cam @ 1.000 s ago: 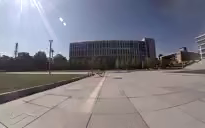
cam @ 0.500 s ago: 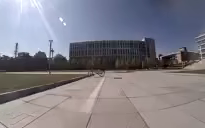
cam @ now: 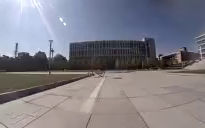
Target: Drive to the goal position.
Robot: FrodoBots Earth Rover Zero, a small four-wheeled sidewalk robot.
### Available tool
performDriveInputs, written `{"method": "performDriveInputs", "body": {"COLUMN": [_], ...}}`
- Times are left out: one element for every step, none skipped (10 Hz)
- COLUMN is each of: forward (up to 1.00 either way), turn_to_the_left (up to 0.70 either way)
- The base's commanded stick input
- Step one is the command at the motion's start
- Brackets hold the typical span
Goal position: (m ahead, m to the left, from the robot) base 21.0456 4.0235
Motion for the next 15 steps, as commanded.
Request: {"method": "performDriveInputs", "body": {"forward": [0.06,0.06,0.06,0.06,0.06,0.06,0.06,0.06,0.06,0.06,0.06,0.06,0.06,0.07,0.06], "turn_to_the_left": [0.0,0.0,0.0,0.0,0.0,0.0,0.0,0.0,0.0,0.0,0.0,0.0,0.0,0.0,0.0]}}
